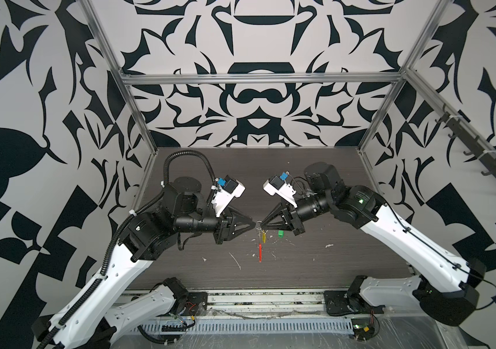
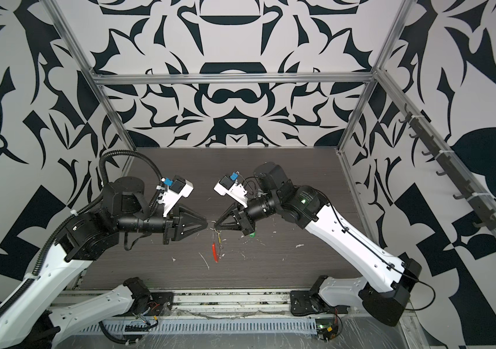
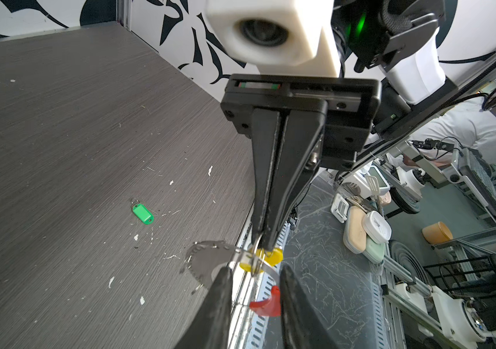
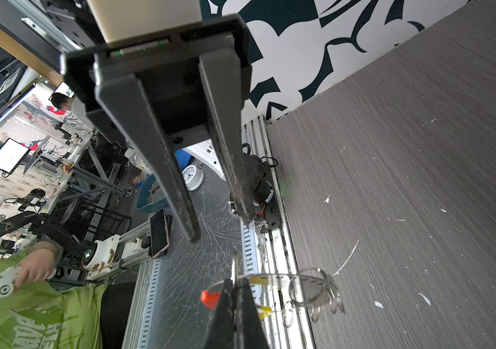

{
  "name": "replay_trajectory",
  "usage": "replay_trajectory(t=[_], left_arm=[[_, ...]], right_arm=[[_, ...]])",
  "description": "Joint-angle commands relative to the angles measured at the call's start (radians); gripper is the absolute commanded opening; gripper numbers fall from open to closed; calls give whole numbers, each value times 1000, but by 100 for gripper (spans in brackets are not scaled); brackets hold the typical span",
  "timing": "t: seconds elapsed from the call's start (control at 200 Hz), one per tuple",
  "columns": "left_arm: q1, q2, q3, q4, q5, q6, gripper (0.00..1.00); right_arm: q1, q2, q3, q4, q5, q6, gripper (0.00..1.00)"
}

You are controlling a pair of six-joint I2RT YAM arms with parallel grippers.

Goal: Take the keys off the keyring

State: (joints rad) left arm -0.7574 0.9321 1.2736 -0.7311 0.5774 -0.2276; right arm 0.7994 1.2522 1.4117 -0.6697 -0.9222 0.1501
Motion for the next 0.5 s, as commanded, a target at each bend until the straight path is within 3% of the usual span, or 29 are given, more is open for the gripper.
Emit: replay_trajectory(t=[0.0,0.245,0.495], left_arm=[[1,24,36,-32,35,6,29],[1,32,38,-13,53,6,21],[0,37,31,3,75,1,1]], right_arm=[[0,2,58,44,-40,-9,0],[3,9,57,59,-32,-1,0],[3,5,46,88,-16,15,0]])
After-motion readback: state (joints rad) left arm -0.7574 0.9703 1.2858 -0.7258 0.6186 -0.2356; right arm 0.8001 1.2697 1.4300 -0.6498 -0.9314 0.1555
